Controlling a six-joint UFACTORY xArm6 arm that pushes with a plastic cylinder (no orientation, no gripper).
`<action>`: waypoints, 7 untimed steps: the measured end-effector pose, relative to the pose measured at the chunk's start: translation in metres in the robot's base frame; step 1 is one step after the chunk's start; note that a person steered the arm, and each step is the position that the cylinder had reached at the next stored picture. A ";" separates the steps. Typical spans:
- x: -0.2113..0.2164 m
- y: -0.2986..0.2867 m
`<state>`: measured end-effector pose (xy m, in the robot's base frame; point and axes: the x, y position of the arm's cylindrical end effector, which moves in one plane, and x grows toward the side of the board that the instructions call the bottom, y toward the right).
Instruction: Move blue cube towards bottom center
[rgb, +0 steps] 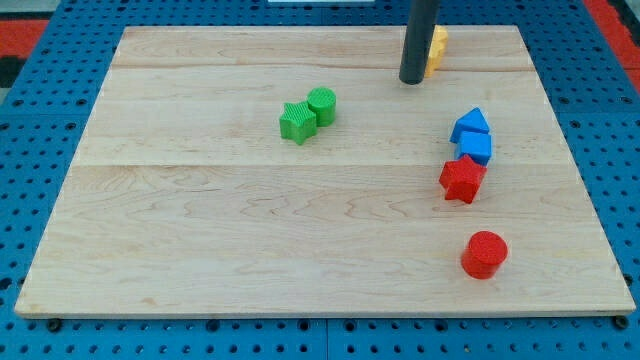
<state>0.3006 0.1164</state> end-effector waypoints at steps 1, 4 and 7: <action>-0.005 0.000; 0.046 0.066; 0.109 0.103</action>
<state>0.4097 0.2191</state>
